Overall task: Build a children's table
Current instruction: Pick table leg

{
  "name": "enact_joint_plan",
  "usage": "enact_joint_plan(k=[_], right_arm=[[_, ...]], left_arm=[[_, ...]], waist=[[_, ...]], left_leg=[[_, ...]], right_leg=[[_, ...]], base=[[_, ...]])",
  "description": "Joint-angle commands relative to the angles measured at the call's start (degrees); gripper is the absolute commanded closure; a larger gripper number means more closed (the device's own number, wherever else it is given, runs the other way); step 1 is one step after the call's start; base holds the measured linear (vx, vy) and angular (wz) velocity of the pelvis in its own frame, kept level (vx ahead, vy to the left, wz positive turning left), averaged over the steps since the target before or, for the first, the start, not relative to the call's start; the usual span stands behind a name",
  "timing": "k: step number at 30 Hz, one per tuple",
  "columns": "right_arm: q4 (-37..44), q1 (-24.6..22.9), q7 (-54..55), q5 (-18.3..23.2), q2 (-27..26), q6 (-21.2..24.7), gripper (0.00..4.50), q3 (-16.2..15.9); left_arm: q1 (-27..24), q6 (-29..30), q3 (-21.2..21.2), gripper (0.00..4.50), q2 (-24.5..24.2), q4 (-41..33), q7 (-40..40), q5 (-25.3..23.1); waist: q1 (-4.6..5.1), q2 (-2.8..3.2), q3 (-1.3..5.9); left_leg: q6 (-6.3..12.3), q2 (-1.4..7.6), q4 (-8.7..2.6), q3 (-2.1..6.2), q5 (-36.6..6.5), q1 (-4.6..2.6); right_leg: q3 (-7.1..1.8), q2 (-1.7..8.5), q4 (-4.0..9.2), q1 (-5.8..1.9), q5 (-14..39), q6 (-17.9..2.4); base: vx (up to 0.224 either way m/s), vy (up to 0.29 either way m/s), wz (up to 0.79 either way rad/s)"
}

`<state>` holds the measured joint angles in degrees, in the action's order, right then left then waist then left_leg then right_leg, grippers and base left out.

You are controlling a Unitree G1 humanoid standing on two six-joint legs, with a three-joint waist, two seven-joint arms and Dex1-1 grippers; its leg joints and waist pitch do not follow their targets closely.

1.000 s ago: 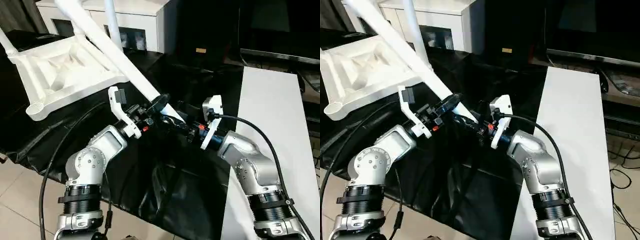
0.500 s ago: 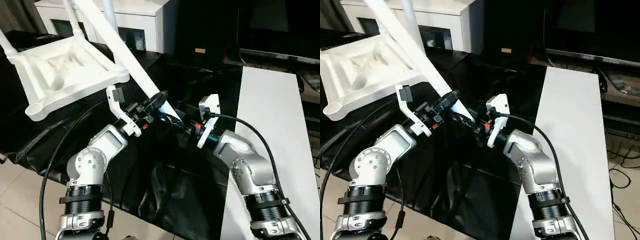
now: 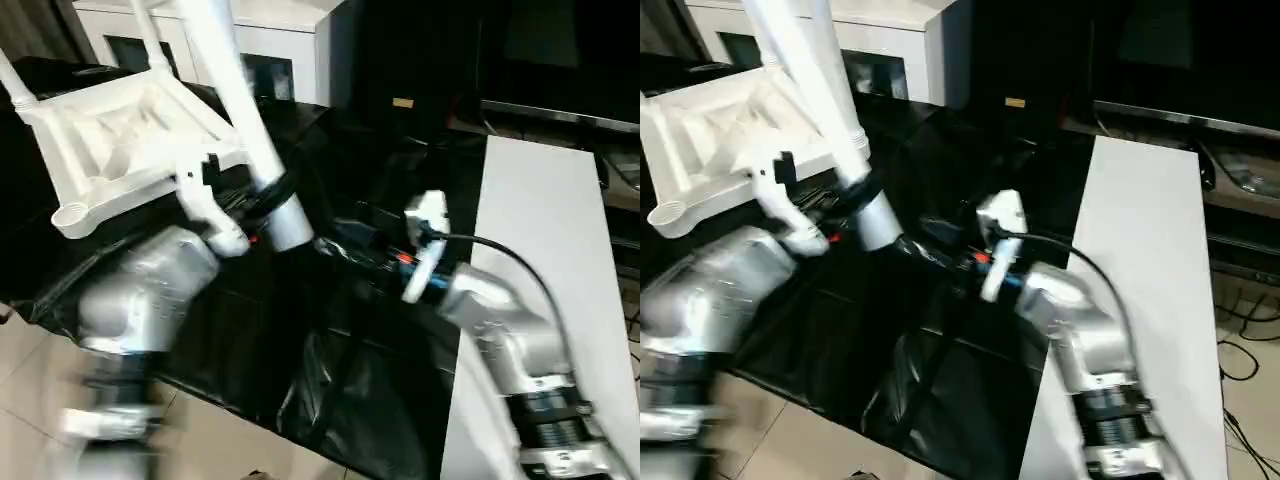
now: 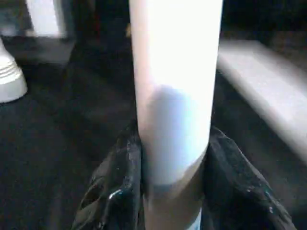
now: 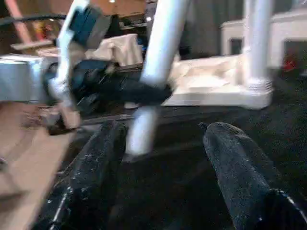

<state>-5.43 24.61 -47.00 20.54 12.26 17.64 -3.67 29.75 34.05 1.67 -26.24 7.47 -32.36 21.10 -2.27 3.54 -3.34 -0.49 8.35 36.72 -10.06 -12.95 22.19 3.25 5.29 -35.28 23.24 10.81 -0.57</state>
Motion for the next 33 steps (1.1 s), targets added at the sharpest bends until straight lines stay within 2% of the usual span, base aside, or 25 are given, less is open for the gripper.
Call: enact_joint_plan(k=[1,2,3,4,5,6,7,8,9,11,12,14,15,16,17,18,19,20,22,23,25,26,29,31,33], right_arm=[[-0.1,3.0,1.6,-3.7,0.4,-5.0,1.24,-0.3],[-1.2,4.8,3.4,-9.2,1.7,-11.2,1.16,-2.2],[-1.8,5.7,4.4,-12.3,2.4,-14.6,1.16,-3.4],[-2.4,6.7,5.0,-15.7,3.6,-18.3,1.02,-5.1],[-2.4,6.7,5.0,-15.7,3.6,-18.3,0.93,-5.1],[-2.9,7.8,6.6,-19.6,4.7,-21.8,0.88,-6.7],[-3.1,8.7,7.8,-22.1,5.4,-23.9,0.88,-7.9],[-3.6,10.4,10.8,-26.9,6.8,-26.4,0.83,-10.0],[-4.4,11.5,12.3,-30.0,7.8,-27.2,0.69,-11.7],[-6.9,13.3,14.4,-34.3,9.0,-28.5,0.56,-13.8],[-6.9,13.3,14.4,-34.3,9.0,-28.5,0.40,-13.8],[-11.0,15.2,16.8,-38.8,9.8,-30.9,0.24,-15.7],[-14.3,17.1,19.9,-43.8,11.0,-32.6,0.24,-18.0],[-16.1,18.3,22.1,-46.3,11.5,-33.4,0.19,-19.1],[-18.5,19.7,24.9,-49.0,11.8,-34.6,0.17,-19.9],[-18.5,19.7,24.9,-49.0,11.8,-34.6,0.17,-19.9],[-21.3,21.5,28.8,-50.9,11.9,-35.8,0.17,-19.8],[-22.1,22.1,30.0,-51.4,11.9,-36.3,0.17,-19.8],[-23.7,23.5,33.4,-52.7,11.8,-37.8,0.17,-19.6],[-24.0,23.7,33.9,-52.8,11.8,-38.0,0.17,-19.5],[-26.6,25.3,37.6,-54.9,11.7,-38.8,0.17,-20.4],[-27.4,25.6,38.3,-55.3,11.6,-39.0,0.17,-20.6],[-30.0,27.0,41.0,-57.2,11.5,-39.6,0.17,-21.6],[-37.1,30.1,44.5,-61.5,11.0,-40.2,0.17,-24.4],[-38.6,30.6,44.9,-62.4,10.9,-40.3,0.17,-25.1]], left_arm=[[0.7,1.2,3.7,3.01,-3.0,-0.6,-3.0,-3.8],[1.5,1.2,5.5,3.01,-6.1,0.1,-4.9,-5.9],[1.9,1.2,6.4,3.01,-7.7,0.5,-5.9,-7.0],[2.6,0.9,7.5,3.02,-9.5,1.2,-6.7,-8.6],[2.6,0.9,7.5,3.02,-9.5,1.2,-6.7,-8.6],[3.5,0.9,8.6,3.02,-11.4,1.8,-7.5,-10.0],[4.4,0.8,9.7,3.02,-13.1,2.2,-8.3,-11.3],[6.0,0.1,11.2,3.02,-14.8,2.9,-8.9,-13.4],[6.8,-0.3,12.4,3.02,-15.6,2.9,-9.6,-14.9],[8.0,-0.9,14.1,3.02,-16.4,3.0,-10.4,-17.0],[8.0,-0.9,14.1,3.02,-16.4,3.0,-10.4,-17.0],[9.1,-1.8,16.0,3.02,-17.2,3.3,-11.5,-19.1],[9.6,-2.5,17.6,3.02,-17.8,3.0,-12.7,-20.6],[9.8,-2.8,18.4,3.02,-18.2,2.7,-13.3,-21.2],[10.1,-2.9,19.3,3.02,-18.5,2.5,-13.9,-22.0],[10.1,-2.9,19.3,3.02,-18.5,2.5,-13.9,-22.0],[10.3,-2.8,20.2,3.02,-18.8,2.1,-14.7,-22.4],[10.3,-2.7,20.4,3.02,-18.8,2.0,-15.0,-22.5],[10.1,-2.7,20.6,3.02,-18.8,2.0,-15.5,-22.7],[10.1,-2.7,20.7,3.02,-18.8,2.1,-15.6,-22.7],[9.5,-3.0,20.7,3.02,-18.9,1.9,-16.1,-23.3],[9.4,-3.1,20.8,3.02,-19.0,1.9,-16.3,-23.5],[9.0,-3.1,21.1,3.02,-19.4,1.3,-17.1,-23.9],[8.4,-3.9,22.0,3.02,-20.5,0.1,-18.9,-24.9],[8.3,-4.2,22.1,3.02,-20.6,-0.1,-19.1,-25.1]], waist=[[-0.14,-0.10,4.16],[-0.06,-0.09,4.16],[-0.06,0.08,4.20],[0.08,0.53,4.08],[0.17,0.28,3.98],[0.26,0.59,4.01],[0.22,0.55,4.02],[0.29,0.66,3.96],[0.33,0.72,3.98],[0.48,0.59,3.86],[0.42,0.67,3.82],[0.49,0.69,3.96],[0.61,0.61,4.02],[0.68,0.59,4.05],[0.71,0.04,4.07],[0.67,0.28,4.22],[0.68,-0.60,4.18],[0.58,-0.18,4.36],[0.65,-0.13,4.24],[0.62,-0.41,4.28],[0.62,-0.25,4.20],[0.65,-0.42,4.21],[0.70,-0.45,4.14],[0.86,-0.26,4.00],[0.95,-0.37,4.03]], left_leg=[[2.79,4.05,-5.04,1.68,-2.1,-1.34],[2.43,4.01,-5.00,1.61,-2.4,-1.39],[1.26,3.84,-4.97,1.65,-2.6,-1.34],[0.72,3.70,-4.99,1.60,-3.6,-1.29],[0.44,3.66,-4.99,1.54,-4.2,-1.31],[0.37,3.55,-4.94,1.55,-4.7,-1.31],[-0.06,3.56,-4.99,1.61,-5.5,-1.42],[-0.17,3.55,-5.04,1.61,-5.9,-1.34],[-0.80,3.61,-5.11,1.70,-6.5,-1.54],[-1.07,3.63,-5.12,1.62,-7.6,-1.46],[-1.26,3.71,-5.19,1.72,-8.1,-1.42],[-1.38,3.72,-5.12,1.74,-8.1,-1.26],[-1.33,3.65,-5.03,1.78,-7.2,-1.14],[-1.32,3.54,-4.96,1.72,-6.9,-1.17],[-0.90,3.53,-4.81,1.61,-5.9,-1.02],[-0.80,3.49,-4.71,1.62,-5.2,-1.06],[0.13,3.54,-4.60,1.45,-4.1,-0.83],[0.18,3.56,-4.47,1.56,-3.4,-0.91],[0.78,3.51,-4.39,1.45,-2.5,-0.84],[1.18,3.56,-4.35,1.42,-2.3,-0.86],[1.61,3.62,-4.38,1.37,-2.8,-0.96],[1.53,3.68,-4.37,1.33,-2.9,-1.01],[0.87,3.63,-4.45,1.35,-3.9,-1.04],[-0.04,3.53,-4.57,1.31,-5.8,-1.09],[-0.50,3.58,-4.55,1.33,-6.4,-0.98]], right_leg=[[-2.29,3.35,2.86,-2.66,5.8,-13.6],[-2.33,3.31,2.77,-2.62,5.5,-13.9],[-2.14,3.18,2.76,-2.41,6.2,-13.3],[-2.30,3.32,2.72,-2.64,6.0,-13.6],[-2.33,3.23,2.92,-2.56,6.3,-13.6],[-2.39,3.24,2.83,-2.77,6.1,-13.7],[-2.36,3.21,2.88,-2.69,6.5,-13.8],[-2.36,3.20,2.93,-2.76,6.7,-13.9],[-2.25,3.06,2.92,-2.72,7.1,-14.1],[-2.38,3.11,2.90,-2.87,7.1,-14.8],[-2.37,3.20,2.87,-2.90,7.6,-15.0],[-2.39,3.27,2.77,-3.08,6.3,-15.4],[-2.29,3.20,2.57,-3.13,5.0,-15.8],[-2.24,3.07,2.58,-3.12,4.6,-16.0],[-2.38,3.22,2.52,-3.35,3.6,-16.3],[-2.33,3.27,2.34,-3.33,3.3,-16.5],[-2.45,3.35,2.47,-3.58,2.3,-16.6],[-2.41,3.45,2.13,-3.48,2.1,-16.9],[-2.35,3.28,2.19,-3.47,1.5,-17.1],[-2.35,3.25,2.09,-3.48,1.5,-17.1],[-2.29,3.16,2.18,-3.36,2.2,-17.1],[-2.32,3.17,2.20,-3.30,2.3,-17.0],[-2.29,3.14,2.28,-3.26,4.0,-17.1],[-2.23,2.99,2.44,-3.09,5.7,-16.9],[-2.35,3.07,2.34,-3.29,5.4,-16.6]], base=[[0.000,0.000,0.00],[0.000,0.000,0.00],[0.000,0.000,0.00],[0.000,0.000,0.00],[0.000,0.000,0.00],[0.000,0.000,0.00],[0.000,0.000,0.00],[0.000,0.000,0.00],[0.000,0.000,0.00],[0.000,0.000,0.00],[0.000,0.000,0.00],[0.000,0.000,0.00],[0.000,0.000,0.00],[0.000,0.000,0.00],[0.000,0.000,0.00],[0.000,0.000,0.00],[0.000,0.000,0.00],[0.000,0.000,0.00],[0.000,0.000,0.00],[0.000,0.000,0.00],[0.000,0.000,0.00],[0.000,0.000,0.00],[0.000,0.000,0.00],[0.000,0.000,0.00],[0.000,0.000,0.00]])
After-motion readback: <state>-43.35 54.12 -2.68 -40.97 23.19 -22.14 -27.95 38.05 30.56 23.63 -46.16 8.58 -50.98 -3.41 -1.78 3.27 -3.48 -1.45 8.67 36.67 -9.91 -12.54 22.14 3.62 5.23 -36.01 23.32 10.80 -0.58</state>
